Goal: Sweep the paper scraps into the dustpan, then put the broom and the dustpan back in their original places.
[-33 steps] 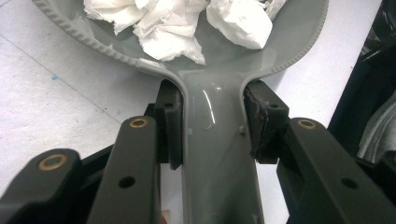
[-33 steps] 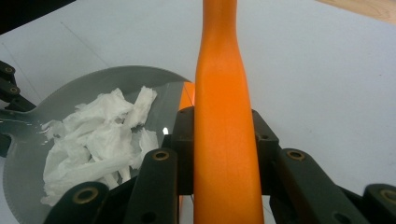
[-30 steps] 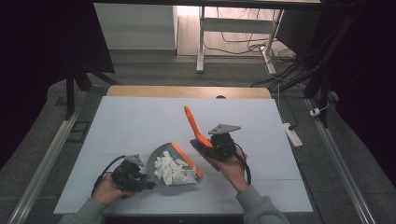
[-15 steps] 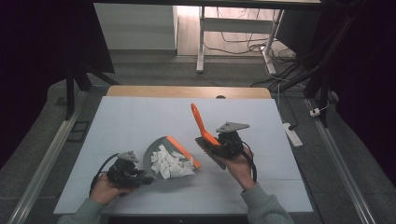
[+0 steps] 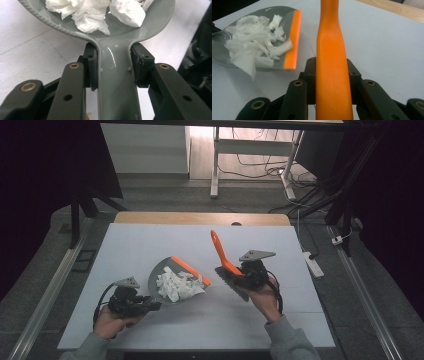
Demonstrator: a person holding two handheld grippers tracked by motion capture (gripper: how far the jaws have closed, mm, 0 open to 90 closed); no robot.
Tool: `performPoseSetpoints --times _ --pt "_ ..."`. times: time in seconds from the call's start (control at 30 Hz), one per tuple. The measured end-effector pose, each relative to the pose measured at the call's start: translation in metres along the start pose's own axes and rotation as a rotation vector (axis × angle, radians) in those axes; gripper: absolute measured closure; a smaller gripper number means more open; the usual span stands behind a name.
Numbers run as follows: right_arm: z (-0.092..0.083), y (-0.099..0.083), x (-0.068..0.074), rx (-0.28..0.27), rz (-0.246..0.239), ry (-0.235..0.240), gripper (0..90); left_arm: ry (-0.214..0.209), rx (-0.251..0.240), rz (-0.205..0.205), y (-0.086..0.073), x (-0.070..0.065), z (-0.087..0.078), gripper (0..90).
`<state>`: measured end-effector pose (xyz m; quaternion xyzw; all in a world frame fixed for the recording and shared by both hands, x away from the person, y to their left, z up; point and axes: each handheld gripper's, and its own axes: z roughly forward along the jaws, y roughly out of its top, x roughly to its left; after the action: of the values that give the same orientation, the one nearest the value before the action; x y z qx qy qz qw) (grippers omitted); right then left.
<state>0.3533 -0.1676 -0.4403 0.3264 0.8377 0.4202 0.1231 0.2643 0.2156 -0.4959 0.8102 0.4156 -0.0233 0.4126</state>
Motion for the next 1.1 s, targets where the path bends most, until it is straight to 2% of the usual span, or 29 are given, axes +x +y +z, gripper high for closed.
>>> performPoseSetpoints --times 0.33,0.5,0.7,0.83,1.1 --pt "-0.007 -0.003 -0.006 0.006 0.003 -0.009 70.3 0.006 -0.02 -0.007 0.0 -0.002 -0.003 61.3" --pt "-0.007 -0.004 -0.008 0.013 0.004 -0.006 70.3 0.015 -0.037 -0.027 -0.001 -0.001 -0.006 61.3" --pt "-0.012 -0.006 -0.012 0.013 0.011 -0.004 70.3 0.043 -0.064 -0.061 -0.003 0.001 -0.009 61.2" --pt "-0.017 -0.008 -0.017 0.004 0.022 0.004 70.3 0.084 -0.08 -0.085 -0.005 -0.001 -0.011 61.2" --pt "-0.026 -0.014 -0.023 -0.002 0.042 0.015 70.3 0.14 -0.113 -0.145 -0.007 0.004 -0.013 61.3"
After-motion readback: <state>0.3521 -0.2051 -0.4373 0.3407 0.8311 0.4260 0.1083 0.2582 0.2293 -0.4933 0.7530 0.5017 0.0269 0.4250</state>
